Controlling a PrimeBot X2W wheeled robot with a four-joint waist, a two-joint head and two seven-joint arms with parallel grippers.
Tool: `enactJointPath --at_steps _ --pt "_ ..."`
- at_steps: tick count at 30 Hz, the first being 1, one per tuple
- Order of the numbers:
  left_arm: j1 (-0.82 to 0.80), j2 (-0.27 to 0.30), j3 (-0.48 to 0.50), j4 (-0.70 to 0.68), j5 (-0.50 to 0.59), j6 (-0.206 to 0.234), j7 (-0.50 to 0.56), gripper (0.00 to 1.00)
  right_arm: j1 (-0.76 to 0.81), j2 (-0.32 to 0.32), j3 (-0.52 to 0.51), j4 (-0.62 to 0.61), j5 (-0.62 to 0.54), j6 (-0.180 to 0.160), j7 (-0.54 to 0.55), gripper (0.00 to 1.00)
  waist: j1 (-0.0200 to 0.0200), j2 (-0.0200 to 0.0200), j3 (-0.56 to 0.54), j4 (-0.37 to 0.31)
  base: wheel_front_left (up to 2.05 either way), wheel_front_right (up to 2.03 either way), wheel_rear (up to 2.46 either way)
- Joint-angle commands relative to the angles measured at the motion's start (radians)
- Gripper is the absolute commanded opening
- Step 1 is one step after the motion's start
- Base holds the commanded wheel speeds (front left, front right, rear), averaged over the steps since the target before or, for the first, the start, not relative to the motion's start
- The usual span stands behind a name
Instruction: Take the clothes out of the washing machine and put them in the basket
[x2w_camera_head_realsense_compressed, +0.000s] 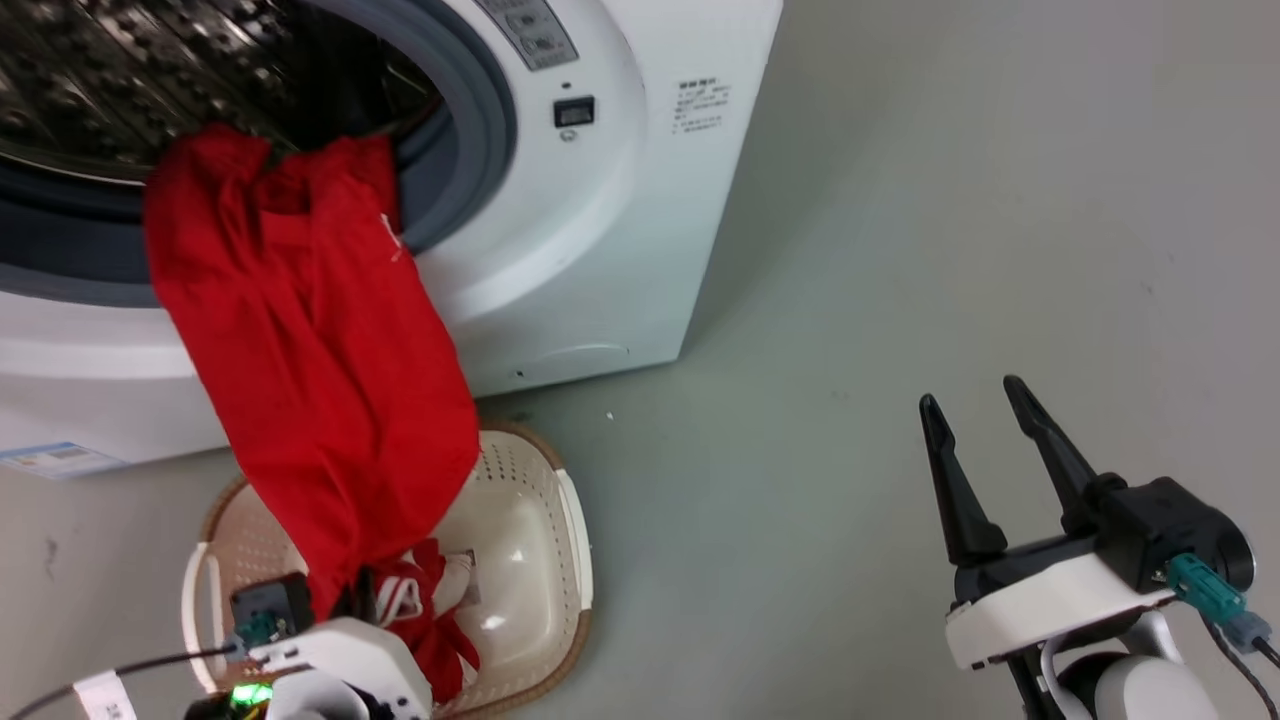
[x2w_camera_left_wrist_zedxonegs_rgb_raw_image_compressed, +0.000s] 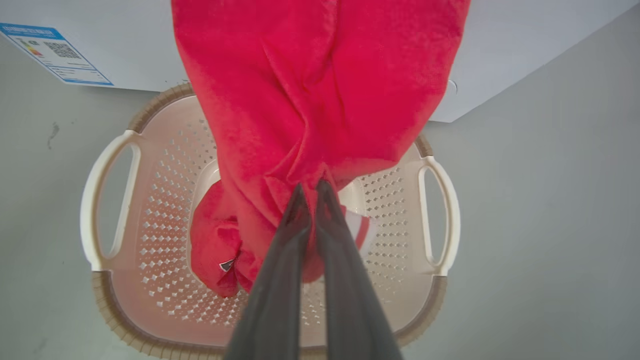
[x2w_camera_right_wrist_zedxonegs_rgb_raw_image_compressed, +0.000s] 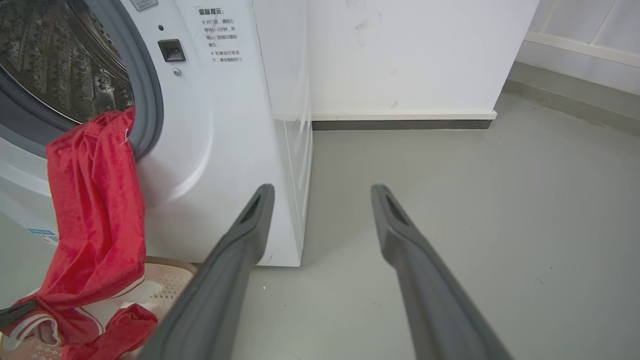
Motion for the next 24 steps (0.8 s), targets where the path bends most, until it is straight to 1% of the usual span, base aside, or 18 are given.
enactJointPath --at_steps 1,11,12,15,16,17,18,19,20,24 --pt "-0.025 0.007 0.004 0.012 -0.002 -0.002 -0.005 0.00 -0.019 0.002 0.002 0.003 0.009 -0.001 -0.007 1.00 -0.0002 0.0000 0.052 -0.030 0.00 0.00 0.00" --pt "-0.215 0.058 0.046 0.189 0.003 -0.021 -0.013 0.00 -0.092 0.002 0.011 0.024 0.024 -0.001 -0.045 1.00 -0.0002 0.0000 0.199 -0.060 0.00 0.00 0.00" --pt "-0.265 0.073 0.063 0.223 -0.003 -0.020 -0.013 0.00 -0.109 0.002 0.017 0.035 0.029 -0.001 -0.056 1.00 -0.0002 0.0000 0.233 -0.065 0.00 0.00 0.00" --pt "-0.300 0.089 0.075 0.252 0.001 -0.031 -0.013 0.00 -0.125 0.002 0.021 0.047 0.033 -0.001 -0.068 1.00 -0.0002 0.0000 0.254 -0.073 0.00 0.00 0.00" --pt "-0.311 0.094 0.079 0.259 0.002 -0.031 -0.013 0.32 -0.129 0.002 0.022 0.051 0.034 -0.001 -0.072 1.00 -0.0002 0.0000 0.258 -0.075 0.00 0.00 0.00" --pt "-0.320 0.097 0.082 0.267 0.001 -0.035 -0.012 0.44 -0.131 0.002 0.022 0.056 0.035 -0.001 -0.074 1.00 -0.0002 0.0000 0.261 -0.077 0.00 0.00 0.00" --pt "-0.328 0.097 0.085 0.279 -0.003 -0.040 -0.012 0.47 -0.135 0.002 0.023 0.060 0.036 -0.001 -0.077 1.00 -0.0002 0.0000 0.263 -0.078 0.00 0.00 0.00" --pt "-0.335 0.100 0.087 0.285 -0.002 -0.042 -0.012 0.69 -0.138 0.002 0.024 0.063 0.037 -0.001 -0.079 1.00 -0.0002 0.0000 0.265 -0.079 0.00 0.00 0.00" --pt "-0.343 0.102 0.088 0.291 0.000 -0.046 -0.012 1.00 -0.140 0.002 0.023 0.067 0.037 -0.001 -0.082 1.00 -0.0002 0.0000 0.265 -0.079 0.00 0.00 0.00" --pt "-0.341 0.098 0.095 0.298 0.009 -0.052 -0.012 1.00 -0.135 0.002 0.019 0.083 0.033 -0.001 -0.085 1.00 -0.0002 0.0000 0.246 -0.074 0.00 0.00 0.00"
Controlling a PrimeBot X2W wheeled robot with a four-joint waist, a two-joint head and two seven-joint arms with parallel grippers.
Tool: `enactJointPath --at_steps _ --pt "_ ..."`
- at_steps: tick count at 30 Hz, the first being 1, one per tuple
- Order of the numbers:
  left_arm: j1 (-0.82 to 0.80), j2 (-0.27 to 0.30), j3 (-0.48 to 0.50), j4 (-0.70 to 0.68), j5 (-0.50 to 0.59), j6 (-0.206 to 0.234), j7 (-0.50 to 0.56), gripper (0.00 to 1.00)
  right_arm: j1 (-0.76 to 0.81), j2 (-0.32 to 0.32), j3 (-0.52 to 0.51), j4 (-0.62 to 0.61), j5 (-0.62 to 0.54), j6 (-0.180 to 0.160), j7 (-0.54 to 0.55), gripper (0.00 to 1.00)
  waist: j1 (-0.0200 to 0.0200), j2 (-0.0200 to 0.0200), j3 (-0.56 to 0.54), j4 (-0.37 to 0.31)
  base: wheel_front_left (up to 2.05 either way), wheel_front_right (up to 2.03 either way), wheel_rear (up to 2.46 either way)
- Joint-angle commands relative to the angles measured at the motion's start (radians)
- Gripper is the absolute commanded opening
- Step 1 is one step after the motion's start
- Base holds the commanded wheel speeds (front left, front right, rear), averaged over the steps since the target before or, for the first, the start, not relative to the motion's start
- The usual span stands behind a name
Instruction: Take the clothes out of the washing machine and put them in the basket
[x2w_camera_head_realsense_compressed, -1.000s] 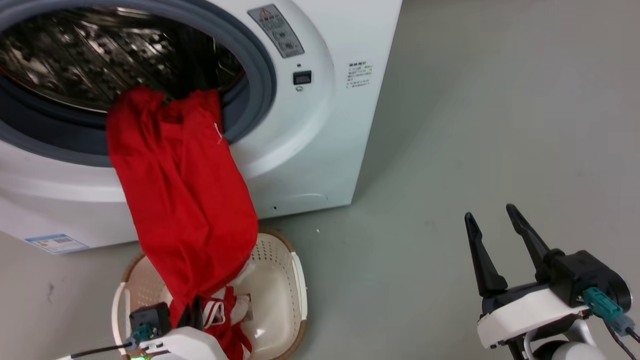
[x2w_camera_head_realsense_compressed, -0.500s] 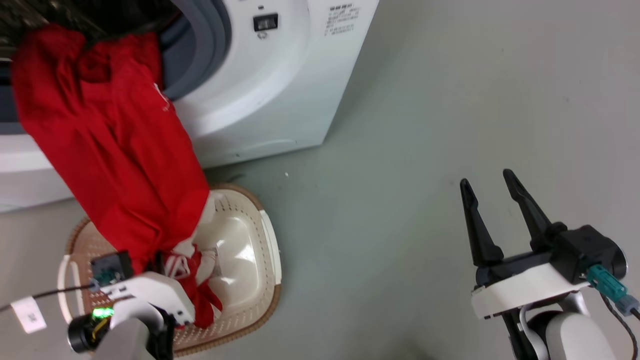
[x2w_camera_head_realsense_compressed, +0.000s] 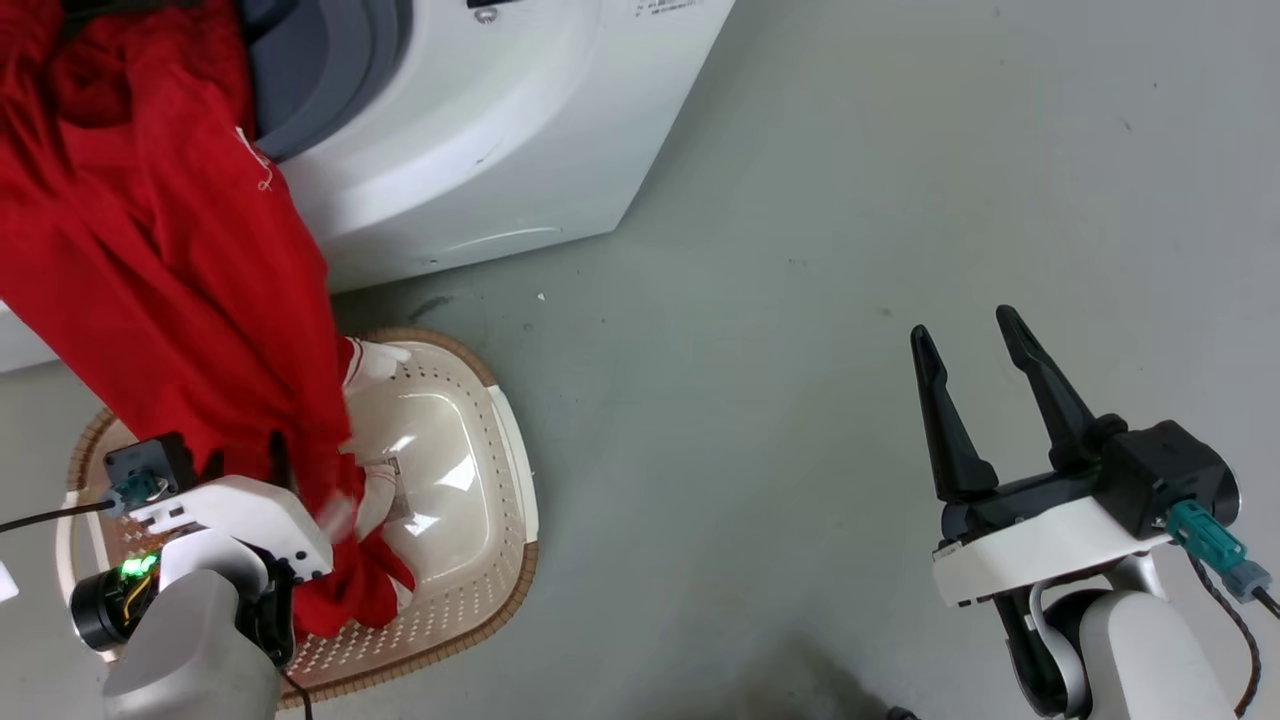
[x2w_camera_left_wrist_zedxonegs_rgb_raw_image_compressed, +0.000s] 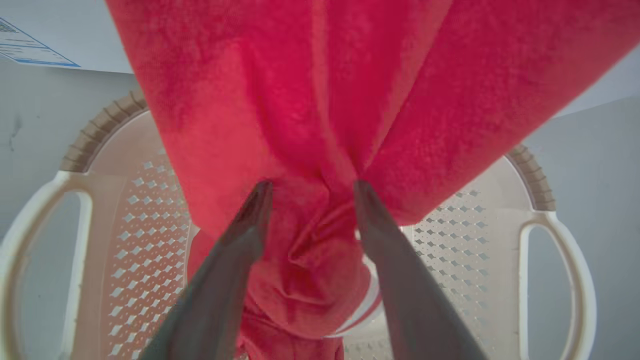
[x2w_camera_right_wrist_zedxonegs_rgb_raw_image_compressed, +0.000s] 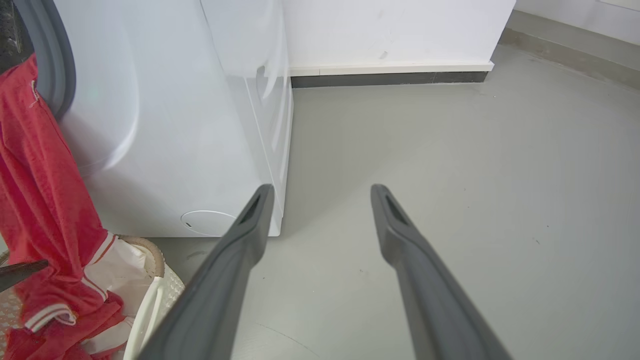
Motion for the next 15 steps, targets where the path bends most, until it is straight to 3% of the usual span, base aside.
enactJointPath --at_steps 1,15 --pt "0.010 -0.004 0.002 -0.003 0.004 -0.004 -0.002 1.00 -0.006 0.002 -0.002 0.003 -0.002 -0.001 -0.007 1.00 -0.0001 0.0000 -0.017 0.005 0.00 0.00 0.00" --pt "0.227 -0.080 0.100 -0.268 0.109 0.015 -0.002 1.00 0.069 0.001 -0.028 0.005 -0.034 -0.001 0.026 1.00 -0.0001 0.0000 -0.245 0.066 0.00 0.00 0.00"
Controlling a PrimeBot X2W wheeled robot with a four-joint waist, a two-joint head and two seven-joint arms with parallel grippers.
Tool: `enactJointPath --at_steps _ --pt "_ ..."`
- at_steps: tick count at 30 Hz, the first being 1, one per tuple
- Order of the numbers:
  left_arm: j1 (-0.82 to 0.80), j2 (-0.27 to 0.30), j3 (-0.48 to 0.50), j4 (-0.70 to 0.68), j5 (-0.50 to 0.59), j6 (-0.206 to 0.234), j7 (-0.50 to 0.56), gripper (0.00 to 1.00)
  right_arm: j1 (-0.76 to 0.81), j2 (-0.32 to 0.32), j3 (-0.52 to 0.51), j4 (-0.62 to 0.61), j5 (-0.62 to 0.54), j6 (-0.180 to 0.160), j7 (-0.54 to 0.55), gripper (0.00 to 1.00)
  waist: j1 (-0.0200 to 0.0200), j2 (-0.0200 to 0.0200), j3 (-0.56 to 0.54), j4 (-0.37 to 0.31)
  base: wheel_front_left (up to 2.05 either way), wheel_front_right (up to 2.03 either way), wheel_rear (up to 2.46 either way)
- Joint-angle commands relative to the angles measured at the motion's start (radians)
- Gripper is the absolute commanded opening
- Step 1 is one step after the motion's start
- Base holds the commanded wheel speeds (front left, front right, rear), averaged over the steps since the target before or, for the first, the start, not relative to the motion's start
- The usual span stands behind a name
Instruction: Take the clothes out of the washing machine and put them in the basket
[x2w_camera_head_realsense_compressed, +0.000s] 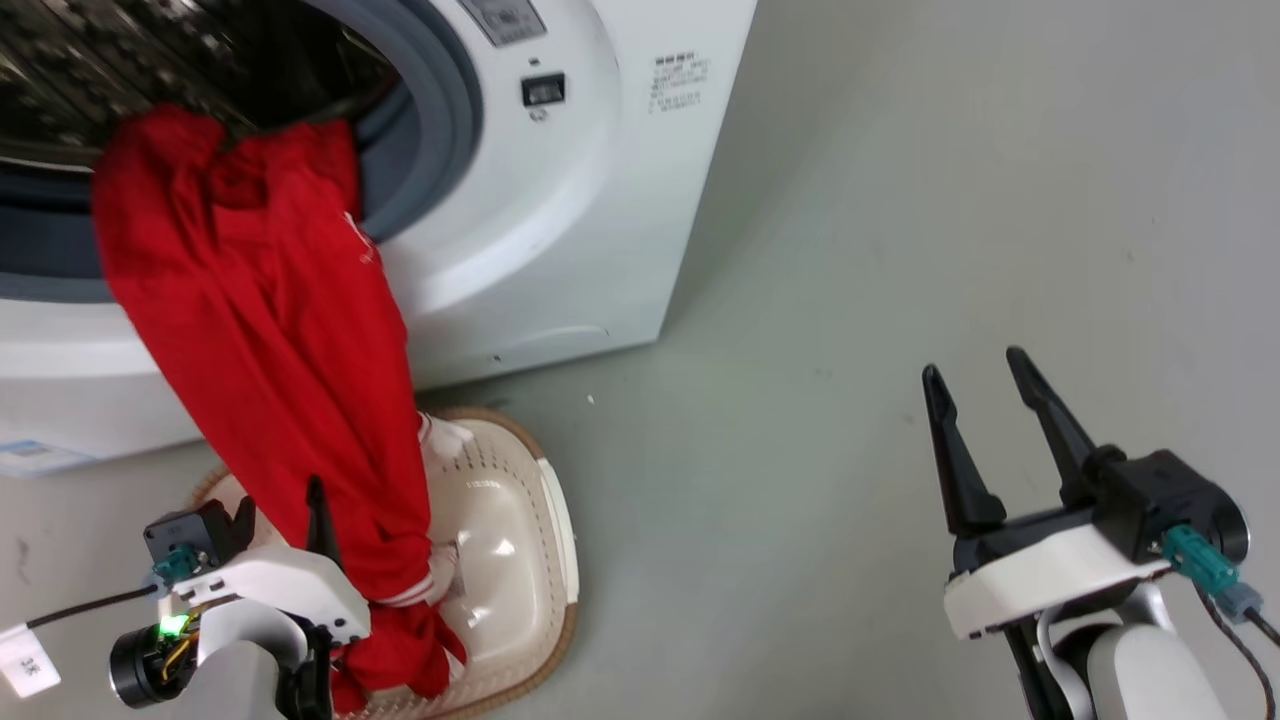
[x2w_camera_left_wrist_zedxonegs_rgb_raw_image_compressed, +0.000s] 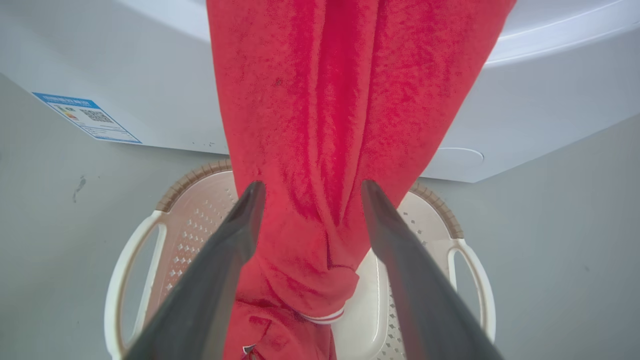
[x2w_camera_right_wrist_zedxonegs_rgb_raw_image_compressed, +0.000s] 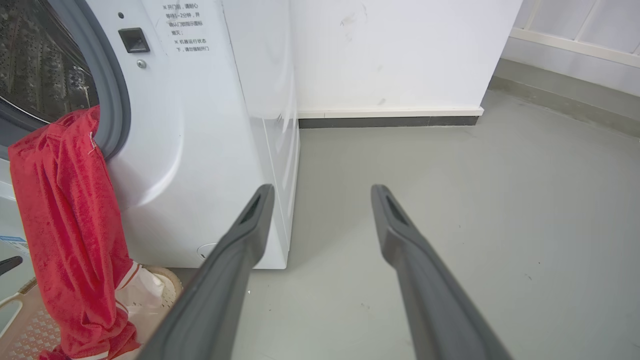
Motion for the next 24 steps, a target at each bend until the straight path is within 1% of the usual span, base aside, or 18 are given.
enactJointPath --at_steps 1,2,8,10,11,15,24 --pt "0.023 -0.008 0.009 -0.023 0.014 0.002 -0.002 1.00 0.021 0.001 -0.002 -0.004 -0.002 -0.001 0.005 1.00 0.0000 0.0000 -0.054 0.024 0.00 0.00 0.00" --pt "0.047 -0.021 0.029 -0.082 0.046 -0.004 -0.002 1.00 0.037 0.001 -0.006 -0.014 -0.005 -0.001 0.018 1.00 0.0000 0.0000 -0.089 0.032 0.00 0.00 0.00" --pt "0.037 -0.023 0.048 -0.136 0.111 -0.010 -0.002 1.00 0.066 0.001 -0.003 -0.030 -0.006 -0.001 0.037 1.00 0.0000 0.0000 -0.133 0.031 0.00 0.00 0.00" --pt "-0.004 -0.008 0.033 -0.084 0.144 -0.020 -0.002 1.00 0.069 0.001 0.007 -0.038 0.002 -0.001 0.043 1.00 0.0000 0.0000 -0.137 0.019 0.00 0.00 0.00" --pt "-0.004 -0.008 0.033 -0.084 0.144 -0.020 -0.002 1.00 0.069 0.001 0.007 -0.038 0.002 -0.001 0.043 1.00 0.0000 0.0000 -0.137 0.019 0.00 0.00 0.00" --pt "-0.081 0.026 0.014 0.013 0.159 -0.035 0.000 1.00 0.062 0.001 0.022 -0.041 0.009 -0.001 0.037 1.00 0.0000 0.0000 -0.119 -0.004 0.00 0.00 0.00" --pt "-0.248 0.093 0.010 0.185 0.154 -0.046 0.021 1.00 0.021 0.001 0.042 -0.022 0.031 -0.001 0.011 1.00 0.0000 0.0000 -0.032 -0.059 0.00 0.00 0.00"
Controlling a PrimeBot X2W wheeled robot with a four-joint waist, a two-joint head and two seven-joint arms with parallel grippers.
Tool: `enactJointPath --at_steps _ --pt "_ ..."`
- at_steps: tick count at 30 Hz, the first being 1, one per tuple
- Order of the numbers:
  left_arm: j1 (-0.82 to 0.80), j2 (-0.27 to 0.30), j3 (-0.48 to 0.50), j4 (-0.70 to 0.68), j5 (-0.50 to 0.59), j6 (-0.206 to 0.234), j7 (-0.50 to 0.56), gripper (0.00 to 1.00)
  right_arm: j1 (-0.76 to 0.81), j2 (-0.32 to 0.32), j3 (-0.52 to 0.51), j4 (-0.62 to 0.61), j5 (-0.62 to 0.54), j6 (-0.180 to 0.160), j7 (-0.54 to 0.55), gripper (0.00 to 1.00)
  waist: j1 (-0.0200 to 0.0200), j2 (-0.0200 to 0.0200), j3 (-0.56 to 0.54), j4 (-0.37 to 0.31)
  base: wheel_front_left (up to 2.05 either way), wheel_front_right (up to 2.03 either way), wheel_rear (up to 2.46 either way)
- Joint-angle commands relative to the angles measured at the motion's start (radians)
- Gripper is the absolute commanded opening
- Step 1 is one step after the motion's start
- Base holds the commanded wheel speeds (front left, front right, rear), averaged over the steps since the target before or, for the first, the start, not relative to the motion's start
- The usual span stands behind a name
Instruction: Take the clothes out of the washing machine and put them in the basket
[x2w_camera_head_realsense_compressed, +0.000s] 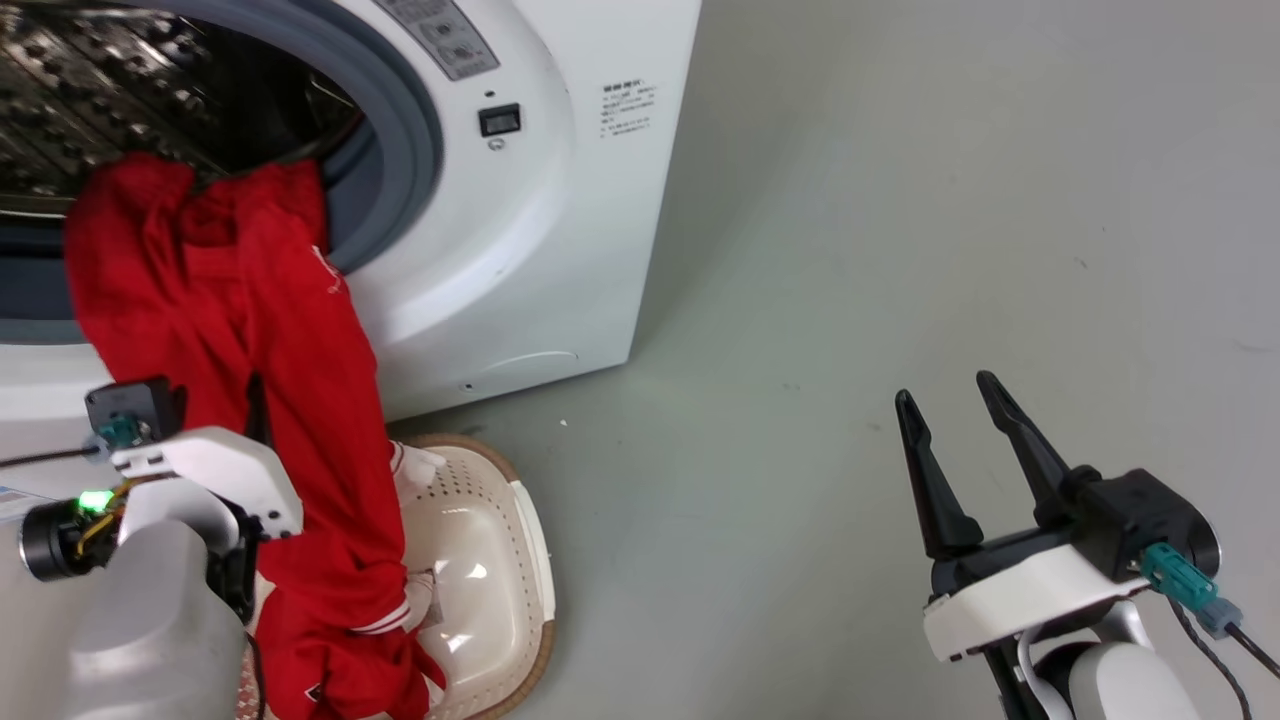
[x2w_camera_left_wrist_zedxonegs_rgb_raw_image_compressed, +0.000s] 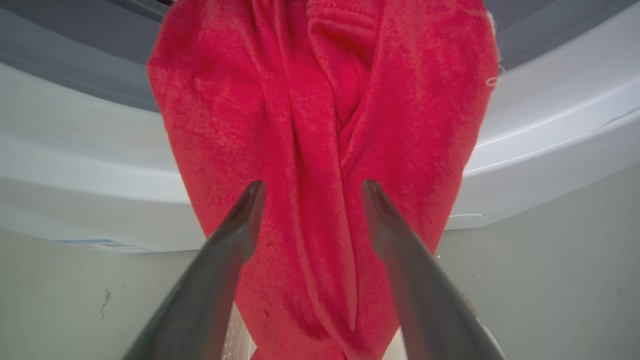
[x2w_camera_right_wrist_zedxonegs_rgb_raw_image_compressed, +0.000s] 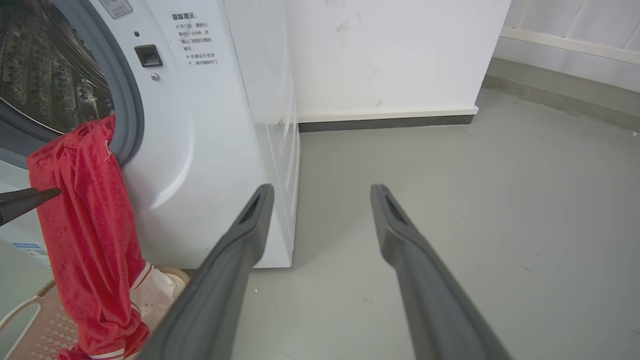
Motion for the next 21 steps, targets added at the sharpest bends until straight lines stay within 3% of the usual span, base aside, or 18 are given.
enactJointPath --at_steps 1,11,21 --pt "-0.014 0.006 0.002 0.005 0.001 -0.002 0.001 1.00 -0.022 0.002 0.002 0.003 0.002 -0.001 -0.005 1.00 0.0001 0.0000 0.021 -0.017 0.00 0.00 0.00" --pt "-0.121 0.083 0.014 0.101 -0.018 -0.001 -0.009 1.00 -0.060 0.002 0.019 0.046 0.027 -0.001 -0.042 1.00 0.0001 0.0000 0.087 -0.064 0.00 0.00 0.00" --pt "-0.179 0.117 0.021 0.142 -0.037 -0.006 -0.020 1.00 -0.081 0.002 0.026 0.071 0.037 -0.001 -0.062 1.00 0.0001 0.0000 0.114 -0.071 0.00 0.00 0.00"
